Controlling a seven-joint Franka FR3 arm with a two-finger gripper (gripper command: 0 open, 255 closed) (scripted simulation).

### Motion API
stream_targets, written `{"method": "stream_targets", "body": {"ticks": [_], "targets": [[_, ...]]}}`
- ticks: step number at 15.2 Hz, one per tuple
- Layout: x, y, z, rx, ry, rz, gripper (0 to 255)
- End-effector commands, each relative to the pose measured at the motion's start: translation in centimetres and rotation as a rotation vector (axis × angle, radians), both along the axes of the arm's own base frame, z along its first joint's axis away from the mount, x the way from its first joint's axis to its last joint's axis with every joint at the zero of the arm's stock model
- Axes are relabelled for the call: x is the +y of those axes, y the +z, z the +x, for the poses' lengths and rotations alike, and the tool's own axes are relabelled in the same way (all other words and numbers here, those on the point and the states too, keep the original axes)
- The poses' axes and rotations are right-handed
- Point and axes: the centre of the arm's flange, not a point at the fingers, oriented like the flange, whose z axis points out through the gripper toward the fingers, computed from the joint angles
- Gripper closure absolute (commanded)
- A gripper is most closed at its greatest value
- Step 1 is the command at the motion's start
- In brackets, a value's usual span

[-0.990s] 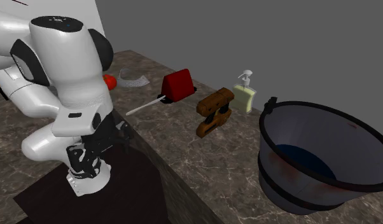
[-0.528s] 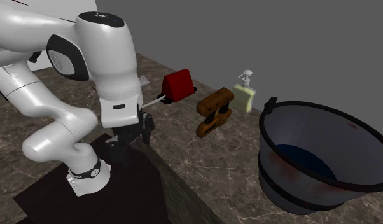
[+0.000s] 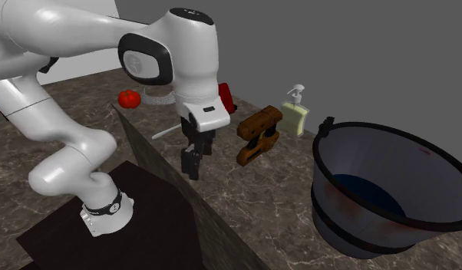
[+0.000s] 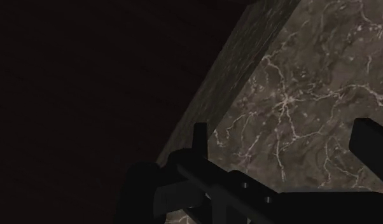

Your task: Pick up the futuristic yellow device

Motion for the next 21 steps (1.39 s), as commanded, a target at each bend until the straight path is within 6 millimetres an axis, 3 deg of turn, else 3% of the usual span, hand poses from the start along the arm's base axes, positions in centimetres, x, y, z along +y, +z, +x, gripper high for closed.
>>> {"method": "stream_targets", "body": {"ticks": [1, 9, 17, 21], "targets": [[2.5, 0.1, 1.0, 0.012, 0.062, 0.007, 0], [12.8, 0.5, 2.8, 0.057, 0.305, 0.030, 0], [23.1, 1.1, 2.1, 0.101, 0.544, 0.052, 0], [23.1, -1.0, 2.1, 0.101, 0.544, 0.052, 0]]}}
